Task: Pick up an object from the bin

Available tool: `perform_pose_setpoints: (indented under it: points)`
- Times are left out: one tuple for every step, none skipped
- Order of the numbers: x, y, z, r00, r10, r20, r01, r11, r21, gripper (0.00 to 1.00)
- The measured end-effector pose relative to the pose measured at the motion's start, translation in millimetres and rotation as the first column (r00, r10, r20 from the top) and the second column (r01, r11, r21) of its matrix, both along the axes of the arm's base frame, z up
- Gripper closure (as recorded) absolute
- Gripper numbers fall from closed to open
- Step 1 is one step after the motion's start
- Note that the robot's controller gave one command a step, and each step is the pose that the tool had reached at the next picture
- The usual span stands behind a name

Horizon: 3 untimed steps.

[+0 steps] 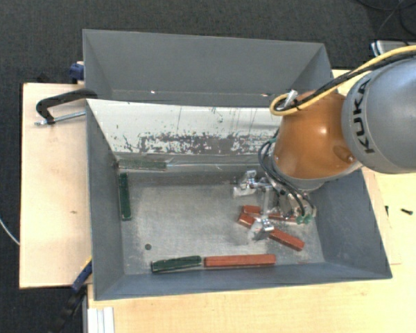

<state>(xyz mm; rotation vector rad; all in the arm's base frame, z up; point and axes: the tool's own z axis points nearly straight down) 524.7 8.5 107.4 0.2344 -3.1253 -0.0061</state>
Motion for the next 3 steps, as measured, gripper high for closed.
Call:
perform_pose_setpoints:
  points:
    - [-4.0,-30,-32,0.992,0.122,0.007,-0.122,0.993,-0.003,1.00]
    - [-4.0,-30,-32,0.993,0.122,0.007,-0.122,0.993,-0.003,1.00]
    - [-10.7,-22,102,0.994,0.111,0.013,-0.111,0.994,-0.003,1.00]
